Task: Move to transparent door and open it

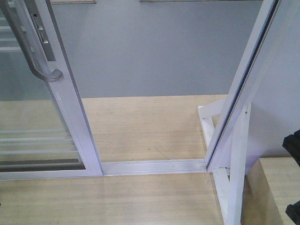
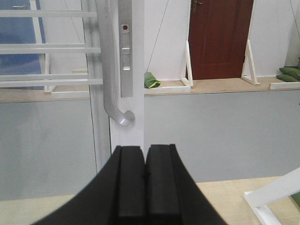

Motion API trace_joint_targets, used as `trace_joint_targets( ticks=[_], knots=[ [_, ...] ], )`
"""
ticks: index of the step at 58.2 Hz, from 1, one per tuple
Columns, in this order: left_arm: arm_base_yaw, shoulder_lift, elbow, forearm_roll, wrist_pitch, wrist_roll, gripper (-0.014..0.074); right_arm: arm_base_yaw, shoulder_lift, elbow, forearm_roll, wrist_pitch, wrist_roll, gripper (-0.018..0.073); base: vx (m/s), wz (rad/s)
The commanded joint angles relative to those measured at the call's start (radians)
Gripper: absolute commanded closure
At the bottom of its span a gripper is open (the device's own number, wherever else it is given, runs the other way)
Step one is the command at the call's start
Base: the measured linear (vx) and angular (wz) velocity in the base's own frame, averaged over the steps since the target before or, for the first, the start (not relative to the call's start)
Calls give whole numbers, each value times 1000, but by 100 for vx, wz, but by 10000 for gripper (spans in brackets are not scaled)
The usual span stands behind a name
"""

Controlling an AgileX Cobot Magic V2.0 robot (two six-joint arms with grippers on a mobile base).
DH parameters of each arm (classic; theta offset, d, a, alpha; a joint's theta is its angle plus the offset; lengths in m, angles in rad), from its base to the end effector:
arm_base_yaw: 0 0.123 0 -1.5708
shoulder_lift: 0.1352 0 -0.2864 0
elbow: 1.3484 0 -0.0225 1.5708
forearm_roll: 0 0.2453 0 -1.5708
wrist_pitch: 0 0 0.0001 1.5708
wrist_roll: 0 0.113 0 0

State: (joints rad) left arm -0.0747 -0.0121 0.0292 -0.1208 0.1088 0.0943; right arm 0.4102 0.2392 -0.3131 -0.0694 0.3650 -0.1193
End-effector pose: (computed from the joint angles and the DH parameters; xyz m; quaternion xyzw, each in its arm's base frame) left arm 0.0715 -0.0068 0.1934 0.0222 0.7200 -0.0395 0.6924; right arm 0.0768 0.0304 0.2664 -0.2195 0.7434 0.0617 0.6288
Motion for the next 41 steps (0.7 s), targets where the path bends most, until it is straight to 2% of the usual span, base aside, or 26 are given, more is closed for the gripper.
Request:
trace_joint_targets(
  ticks=[1,27,34,41],
  knots=[
    [-5,-14,12,0,-89,-6,602,-6,9,-28,-4,-83,0,562,0,0],
    [-5,-14,12,0,-89,-6,602,-6,10,-16,-5,-89,-5,562,0,0],
    [-5,-14,12,0,-89,-6,602,-6,-9,113,18,-204,-18,562,0,0],
    [-5,-14,12,0,-89,-6,602,-3,-72,284,112,-356,-15,562,0,0]
  ],
)
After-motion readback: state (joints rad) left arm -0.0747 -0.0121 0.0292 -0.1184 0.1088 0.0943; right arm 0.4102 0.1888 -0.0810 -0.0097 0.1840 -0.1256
